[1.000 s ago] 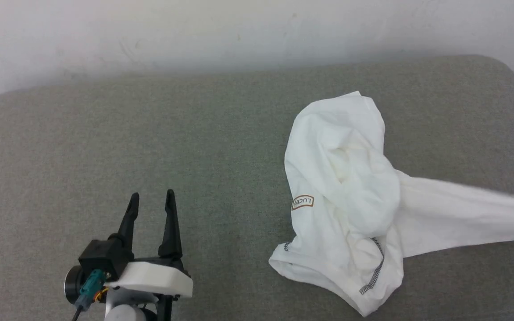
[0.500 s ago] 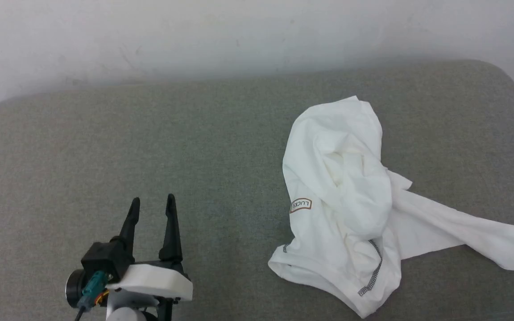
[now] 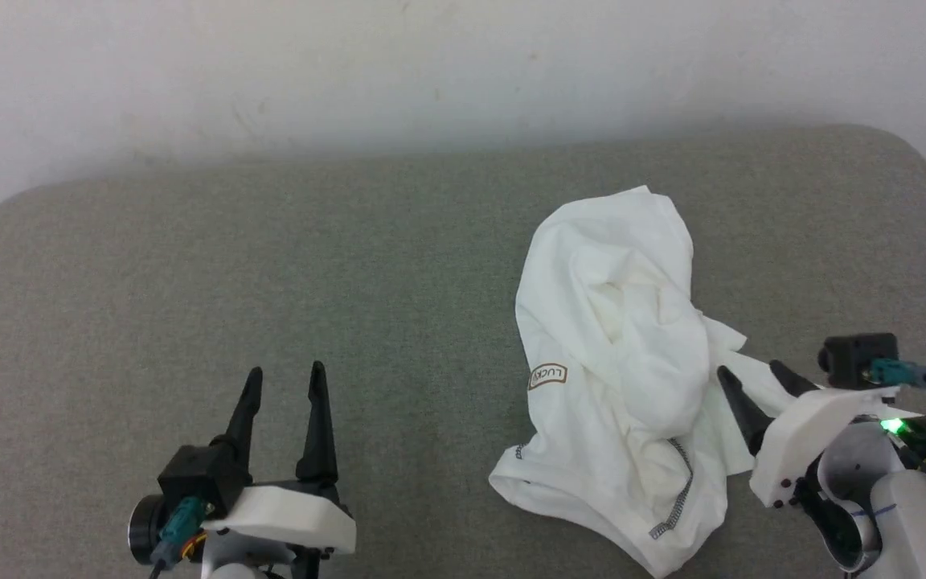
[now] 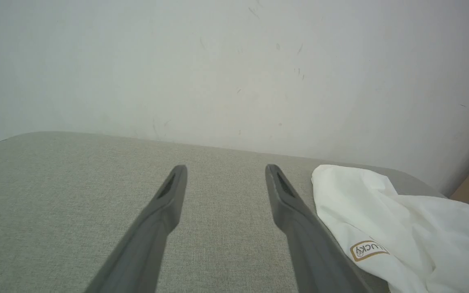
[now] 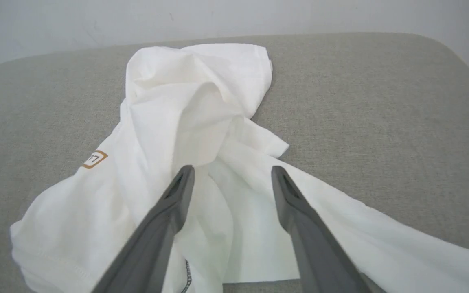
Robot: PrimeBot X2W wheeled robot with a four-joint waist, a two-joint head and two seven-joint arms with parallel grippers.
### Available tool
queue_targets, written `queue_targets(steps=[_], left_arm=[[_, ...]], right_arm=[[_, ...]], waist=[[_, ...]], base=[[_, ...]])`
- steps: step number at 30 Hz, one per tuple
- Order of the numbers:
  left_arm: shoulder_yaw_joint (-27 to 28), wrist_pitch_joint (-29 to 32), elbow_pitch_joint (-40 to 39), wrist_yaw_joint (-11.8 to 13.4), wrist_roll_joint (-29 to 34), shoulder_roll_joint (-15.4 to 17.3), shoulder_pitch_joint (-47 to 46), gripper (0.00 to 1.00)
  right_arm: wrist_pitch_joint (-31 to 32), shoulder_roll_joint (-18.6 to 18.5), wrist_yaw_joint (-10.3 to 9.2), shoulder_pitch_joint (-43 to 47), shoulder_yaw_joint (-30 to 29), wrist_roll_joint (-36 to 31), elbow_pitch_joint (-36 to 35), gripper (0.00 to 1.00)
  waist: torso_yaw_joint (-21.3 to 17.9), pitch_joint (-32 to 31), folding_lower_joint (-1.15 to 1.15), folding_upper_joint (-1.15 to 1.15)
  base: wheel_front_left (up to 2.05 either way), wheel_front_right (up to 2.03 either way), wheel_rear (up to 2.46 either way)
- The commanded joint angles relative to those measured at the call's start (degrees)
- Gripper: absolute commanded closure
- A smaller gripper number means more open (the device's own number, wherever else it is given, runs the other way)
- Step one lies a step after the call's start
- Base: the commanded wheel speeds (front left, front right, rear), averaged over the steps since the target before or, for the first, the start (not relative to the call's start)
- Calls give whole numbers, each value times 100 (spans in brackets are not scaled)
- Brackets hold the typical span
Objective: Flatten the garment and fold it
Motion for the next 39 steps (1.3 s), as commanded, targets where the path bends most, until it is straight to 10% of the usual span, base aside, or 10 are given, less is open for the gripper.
queue_targets(steps=[1, 11, 13, 14, 25, 39], left_arm=[[-42, -26, -15, 31, -13, -3, -25, 0], [-160, -26, -47, 126, -117, -3, -153, 0], [-184, -26, -49, 148, -137, -3, -163, 0], [-194, -26, -49, 155, -144, -3, -169, 0], [-266, -26, -43, 210, -196, -3, -181, 0], [-263, -26, -72, 201, -210, -3, -88, 0]], right_arm=[[264, -145, -11, -124, 259, 194, -140, 0], [980, -572, -11, -563, 1314, 735, -227, 0], [1080, -657, -11, -659, 1544, 864, -107, 94], [1097, -671, -11, -687, 1593, 921, -68, 100], [538, -778, -11, -828, 1465, 959, 38, 100], [-635, -108, -11, 17, -856, 131, -1088, 100]], waist=[[103, 61, 0, 0], [363, 245, 0, 0], [390, 282, 0, 0], [393, 292, 0, 0], [332, 228, 0, 0], [260, 64, 0, 0]], base=[[0, 0, 0], [0, 0, 0], [0, 0, 0], [0, 0, 0], [0, 0, 0], [0, 0, 0]])
